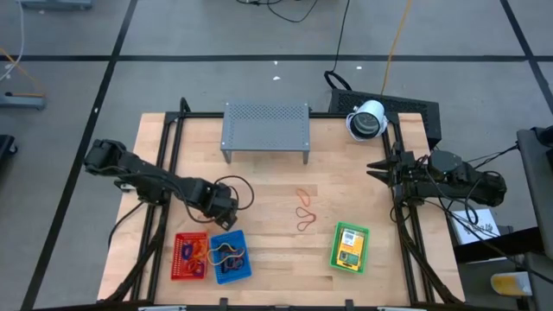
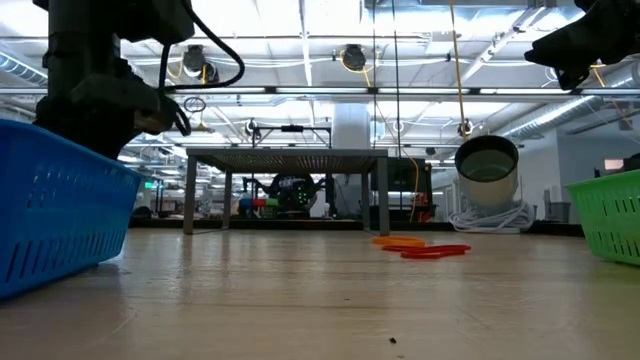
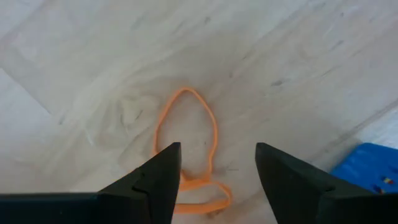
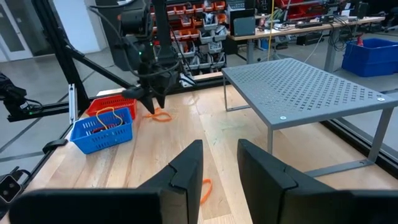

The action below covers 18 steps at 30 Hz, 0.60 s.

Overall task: Pick & Place Office Desk Supplies
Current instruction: Put the orange rubber band into the blue bin

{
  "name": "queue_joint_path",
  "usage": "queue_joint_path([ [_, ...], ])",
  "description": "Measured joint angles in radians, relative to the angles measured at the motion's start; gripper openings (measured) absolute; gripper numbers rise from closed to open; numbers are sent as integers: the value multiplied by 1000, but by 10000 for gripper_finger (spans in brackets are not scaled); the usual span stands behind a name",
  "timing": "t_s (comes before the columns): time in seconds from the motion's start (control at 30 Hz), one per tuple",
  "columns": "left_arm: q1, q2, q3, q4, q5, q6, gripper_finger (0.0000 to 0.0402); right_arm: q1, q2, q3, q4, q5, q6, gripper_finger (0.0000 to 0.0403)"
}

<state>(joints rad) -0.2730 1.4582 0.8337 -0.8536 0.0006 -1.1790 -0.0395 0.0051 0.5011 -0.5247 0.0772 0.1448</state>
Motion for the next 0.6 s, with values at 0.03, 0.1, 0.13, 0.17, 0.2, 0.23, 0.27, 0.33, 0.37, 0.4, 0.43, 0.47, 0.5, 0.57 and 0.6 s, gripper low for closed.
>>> queue_joint_path([
  [0.03,4,-3,0,0,-2,9,224,0,0,0,0,0,0,89],
  [0.1,11,-2,0,-4,-3,28,242,0,0,0,0,0,0,89],
  [0.13,14,-1,0,-7,-5,35,253,0,0,0,0,0,0,89],
  [0.17,17,-1,0,-8,-8,39,263,0,0,0,0,0,0,89],
  [0.2,19,-2,0,-9,-10,46,274,0,0,0,0,0,0,89],
  [0.23,20,-2,0,-9,-10,54,284,0,0,0,0,0,0,89],
  [0.27,20,-2,0,-11,-10,56,293,0,0,0,0,0,0,89],
  [0.33,20,-2,0,-17,-11,60,308,0,0,0,0,0,0,89],
  [0.37,20,-1,0,-20,-11,63,314,0,0,0,0,0,0,89],
  [0.4,20,3,0,-25,-11,70,318,0,0,0,0,0,0,89],
  [0.43,20,7,0,-31,-11,73,321,0,0,0,0,0,0,89],
  [0.47,19,8,0,-35,-11,76,323,0,0,0,0,0,0,89],
  [0.5,19,8,-3,-36,-11,77,325,0,0,0,0,0,0,89],
  [0.57,19,8,-13,-28,-11,77,325,0,0,0,0,0,0,89],
  [0.6,19,8,-18,-27,-10,77,326,0,0,0,0,0,0,89],
])
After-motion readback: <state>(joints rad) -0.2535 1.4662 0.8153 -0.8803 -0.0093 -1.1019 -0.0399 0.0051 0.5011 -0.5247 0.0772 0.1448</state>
